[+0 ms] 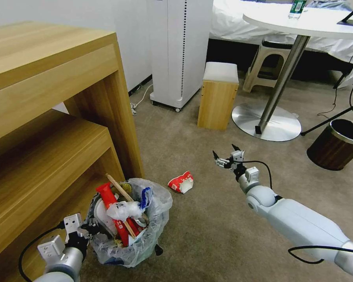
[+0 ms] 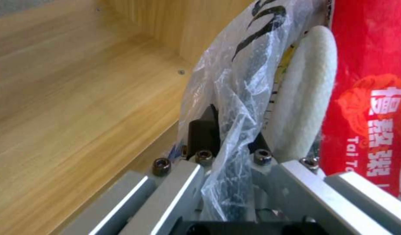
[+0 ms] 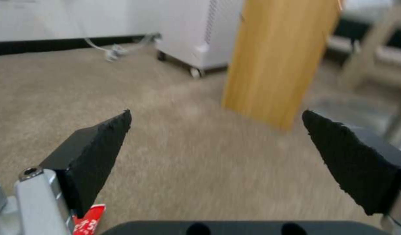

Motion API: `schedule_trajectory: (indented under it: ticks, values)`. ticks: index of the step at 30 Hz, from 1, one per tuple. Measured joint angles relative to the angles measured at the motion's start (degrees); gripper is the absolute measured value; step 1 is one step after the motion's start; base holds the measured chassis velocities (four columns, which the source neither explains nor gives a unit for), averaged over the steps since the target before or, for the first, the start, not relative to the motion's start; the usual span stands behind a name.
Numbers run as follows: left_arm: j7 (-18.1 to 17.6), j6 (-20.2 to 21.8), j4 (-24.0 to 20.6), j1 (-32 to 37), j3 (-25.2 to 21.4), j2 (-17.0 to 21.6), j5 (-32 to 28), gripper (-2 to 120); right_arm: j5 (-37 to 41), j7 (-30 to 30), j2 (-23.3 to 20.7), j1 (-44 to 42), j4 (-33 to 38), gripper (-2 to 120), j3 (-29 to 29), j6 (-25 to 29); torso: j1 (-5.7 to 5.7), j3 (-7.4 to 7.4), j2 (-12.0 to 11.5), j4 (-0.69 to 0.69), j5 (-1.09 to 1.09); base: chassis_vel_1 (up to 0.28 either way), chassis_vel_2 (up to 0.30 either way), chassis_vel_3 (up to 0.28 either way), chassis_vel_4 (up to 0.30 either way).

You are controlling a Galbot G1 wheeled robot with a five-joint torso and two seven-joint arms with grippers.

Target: Pick up the trash bin and place the garbage on the floor into it.

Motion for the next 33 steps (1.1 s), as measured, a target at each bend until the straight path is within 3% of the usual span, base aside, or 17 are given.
schedule_trajectory:
  ticks: [8, 12, 16, 33]
  values:
    - [0.0, 0.1, 0.9, -0.3, 0.3, 0.0, 0.0, 1, 6.8, 7.9, 6.8, -1.1, -3.4, 100, 1.1, -3.7, 0.00, 0.00, 0.0, 0.03, 0.01, 0.000, 0.000, 0.000, 0.000]
    - [0.0, 0.1, 1.9, -0.6, 0.3, 0.1, -0.2, 1, 7.9, 12.8, 15.9, -1.0, -7.9, 100, 1.5, -5.7, 0.00, 0.00, 0.0, 0.04, 0.01, 0.000, 0.000, 0.000, 0.000]
    - [0.0, 0.1, 2.3, -0.9, 0.3, 0.1, -0.4, 1, 8.8, 15.7, 21.2, 0.2, -10.3, 100, 0.3, -7.5, 0.00, 0.00, 0.0, 0.05, -0.02, 0.000, 0.000, 0.000, 0.000]
    - [0.0, 0.1, 3.2, -1.7, 0.9, 0.2, -0.7, 1, 10.7, 21.1, 27.9, 0.9, -17.9, 98, 0.4, -11.2, 0.00, 0.00, 0.0, 0.02, -0.01, 0.000, 0.000, 0.000, 0.000]
